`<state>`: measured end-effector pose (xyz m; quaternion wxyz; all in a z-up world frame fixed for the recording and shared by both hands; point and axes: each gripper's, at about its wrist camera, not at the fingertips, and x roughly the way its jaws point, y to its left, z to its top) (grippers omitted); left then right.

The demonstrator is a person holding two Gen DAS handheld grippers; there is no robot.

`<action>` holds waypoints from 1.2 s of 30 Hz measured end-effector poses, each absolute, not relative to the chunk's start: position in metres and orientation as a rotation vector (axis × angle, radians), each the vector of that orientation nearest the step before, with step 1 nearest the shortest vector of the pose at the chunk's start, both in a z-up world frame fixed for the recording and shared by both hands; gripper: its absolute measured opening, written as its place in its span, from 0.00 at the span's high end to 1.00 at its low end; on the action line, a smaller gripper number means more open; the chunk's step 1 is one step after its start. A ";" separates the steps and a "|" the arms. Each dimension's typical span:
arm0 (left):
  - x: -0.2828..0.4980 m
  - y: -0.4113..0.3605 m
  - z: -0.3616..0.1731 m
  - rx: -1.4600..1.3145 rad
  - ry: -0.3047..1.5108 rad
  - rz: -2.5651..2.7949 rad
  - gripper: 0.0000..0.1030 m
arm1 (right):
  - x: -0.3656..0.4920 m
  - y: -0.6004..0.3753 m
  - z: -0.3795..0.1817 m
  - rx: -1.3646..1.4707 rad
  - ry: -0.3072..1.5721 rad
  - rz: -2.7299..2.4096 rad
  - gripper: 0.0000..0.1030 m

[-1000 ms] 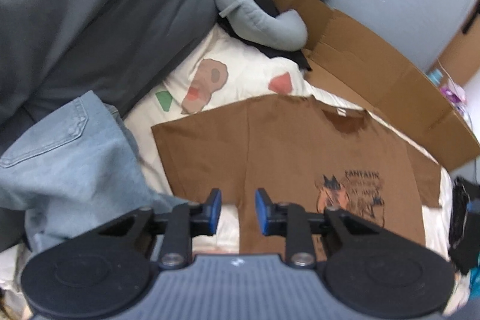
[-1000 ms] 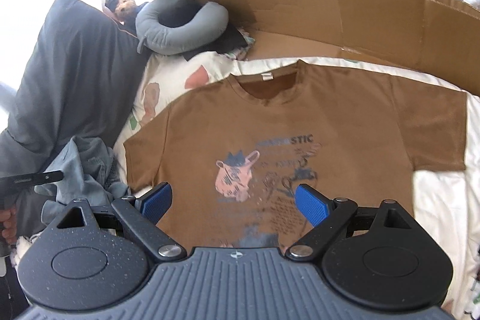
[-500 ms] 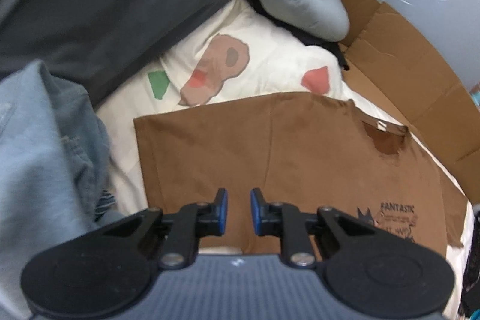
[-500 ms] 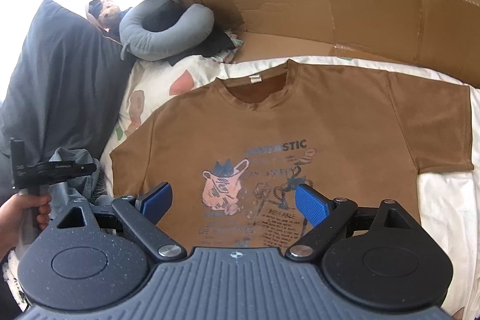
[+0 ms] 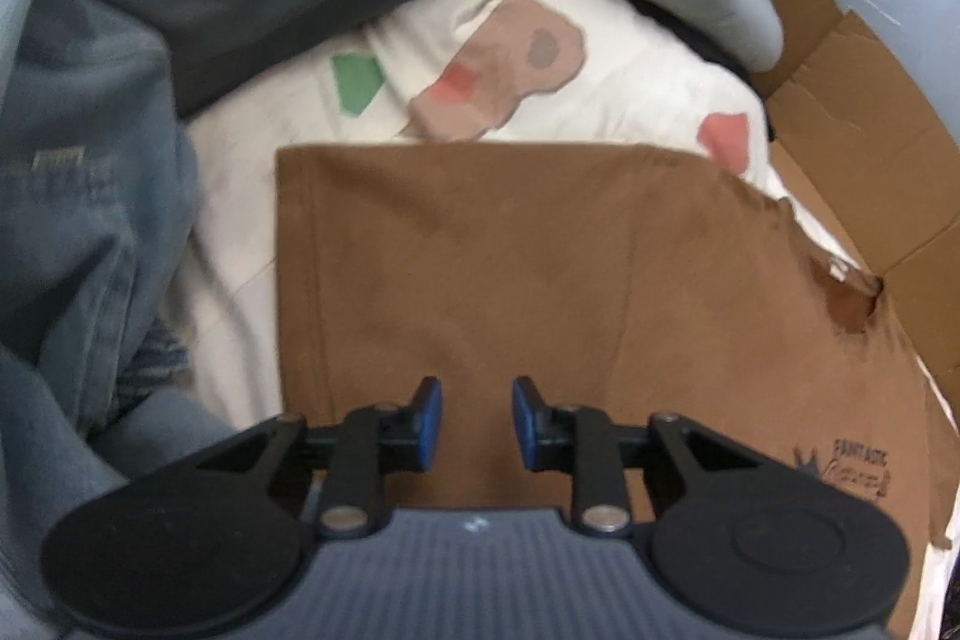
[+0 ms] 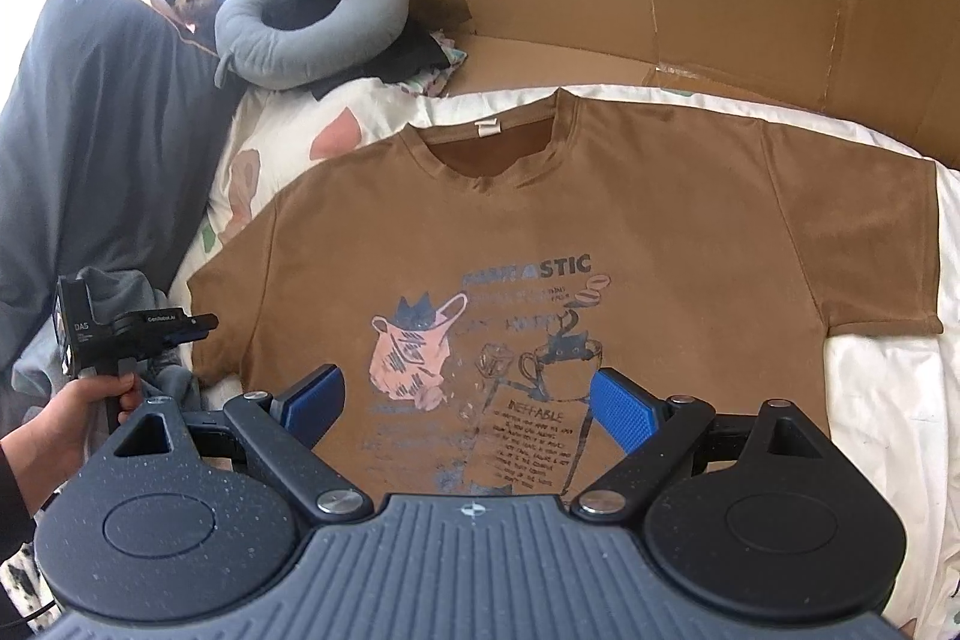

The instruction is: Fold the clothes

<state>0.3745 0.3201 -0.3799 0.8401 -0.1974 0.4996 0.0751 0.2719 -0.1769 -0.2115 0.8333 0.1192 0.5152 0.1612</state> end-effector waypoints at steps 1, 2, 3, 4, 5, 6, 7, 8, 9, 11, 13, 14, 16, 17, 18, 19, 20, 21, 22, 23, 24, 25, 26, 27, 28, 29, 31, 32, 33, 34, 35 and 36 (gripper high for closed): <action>0.372 0.321 -0.383 -0.411 1.057 0.168 0.70 | 0.272 -0.176 -0.213 0.248 1.095 0.341 0.10; 0.370 0.323 -0.385 -0.409 1.063 0.178 0.64 | 0.273 -0.174 -0.213 0.240 1.097 0.343 0.10; 0.368 0.325 -0.387 -0.413 1.071 0.184 0.59 | 0.273 -0.172 -0.213 0.230 1.098 0.346 0.10; 0.366 0.328 -0.390 -0.424 1.078 0.184 0.46 | 0.273 -0.169 -0.214 0.220 1.098 0.350 0.10; 0.364 0.332 -0.391 -0.443 1.077 0.179 0.40 | 0.273 -0.167 -0.214 0.210 1.097 0.354 0.10; 0.361 0.336 -0.392 -0.462 1.073 0.173 0.40 | 0.273 -0.165 -0.214 0.201 1.097 0.358 0.10; 0.358 0.341 -0.392 -0.475 1.067 0.170 0.40 | 0.274 -0.163 -0.214 0.193 1.097 0.361 0.10; 0.355 0.345 -0.393 -0.483 1.067 0.177 0.40 | 0.274 -0.161 -0.214 0.185 1.098 0.363 0.10; 0.353 0.349 -0.394 -0.493 1.071 0.183 0.41 | 0.274 -0.160 -0.215 0.177 1.099 0.364 0.10; 0.347 0.356 -0.396 -0.503 1.077 0.185 0.48 | 0.274 -0.156 -0.216 0.163 1.101 0.366 0.10; 0.343 0.360 -0.397 -0.482 1.093 0.193 0.58 | 0.274 -0.154 -0.216 0.153 1.102 0.370 0.10; 0.340 0.362 -0.399 -0.472 1.101 0.198 0.65 | 0.274 -0.153 -0.216 0.148 1.101 0.370 0.10; 0.334 0.369 -0.401 -0.472 1.115 0.200 0.72 | 0.274 -0.152 -0.216 0.139 1.099 0.371 0.10; 0.331 0.372 -0.402 -0.473 1.120 0.198 0.74 | 0.273 -0.153 -0.216 0.137 1.098 0.371 0.10; 0.328 0.375 -0.402 -0.473 1.120 0.191 0.75 | 0.273 -0.153 -0.215 0.134 1.097 0.372 0.10; 0.326 0.378 -0.401 -0.468 1.120 0.186 0.78 | 0.273 -0.152 -0.215 0.131 1.097 0.372 0.10; 0.323 0.379 -0.400 -0.450 1.122 0.180 0.84 | 0.273 -0.152 -0.216 0.128 1.098 0.371 0.10; 0.321 0.380 -0.400 -0.424 1.129 0.177 0.87 | 0.272 -0.152 -0.216 0.125 1.099 0.371 0.10; 0.319 0.381 -0.400 -0.404 1.138 0.175 0.94 | 0.272 -0.151 -0.216 0.122 1.100 0.371 0.10; 0.316 0.385 -0.401 -0.396 1.149 0.179 0.98 | 0.272 -0.151 -0.216 0.119 1.101 0.371 0.10; 0.314 0.388 -0.401 -0.390 1.159 0.180 0.98 | 0.271 -0.151 -0.216 0.116 1.102 0.370 0.10; 0.312 0.390 -0.402 -0.389 1.166 0.176 0.98 | 0.271 -0.151 -0.216 0.113 1.103 0.370 0.10; 0.311 0.392 -0.401 -0.384 1.172 0.171 0.98 | 0.271 -0.150 -0.216 0.110 1.104 0.370 0.10; 0.310 0.393 -0.401 -0.374 1.177 0.163 0.98 | 0.270 -0.150 -0.216 0.107 1.105 0.371 0.10; 0.310 0.393 -0.400 -0.371 1.180 0.158 0.98 | 0.270 -0.150 -0.216 0.105 1.106 0.372 0.10; 0.310 0.394 -0.399 -0.384 1.178 0.158 0.98 | 0.270 -0.149 -0.216 0.103 1.107 0.373 0.10; 0.310 0.396 -0.396 -0.429 1.156 0.150 0.98 | 0.269 -0.149 -0.216 0.100 1.108 0.374 0.10; 0.309 0.396 -0.394 -0.460 1.134 0.135 0.97 | 0.268 -0.148 -0.216 0.099 1.109 0.374 0.10; 0.309 0.397 -0.392 -0.488 1.115 0.123 0.97 | 0.268 -0.148 -0.216 0.097 1.109 0.374 0.10; 0.310 0.397 -0.391 -0.515 1.100 0.116 0.92 | 0.267 -0.148 -0.217 0.096 1.110 0.374 0.10; 0.310 0.397 -0.390 -0.549 1.083 0.106 0.83 | 0.267 -0.148 -0.217 0.095 1.111 0.374 0.10; 0.310 0.398 -0.390 -0.585 1.068 0.092 0.77 | 0.267 -0.147 -0.217 0.092 1.111 0.375 0.10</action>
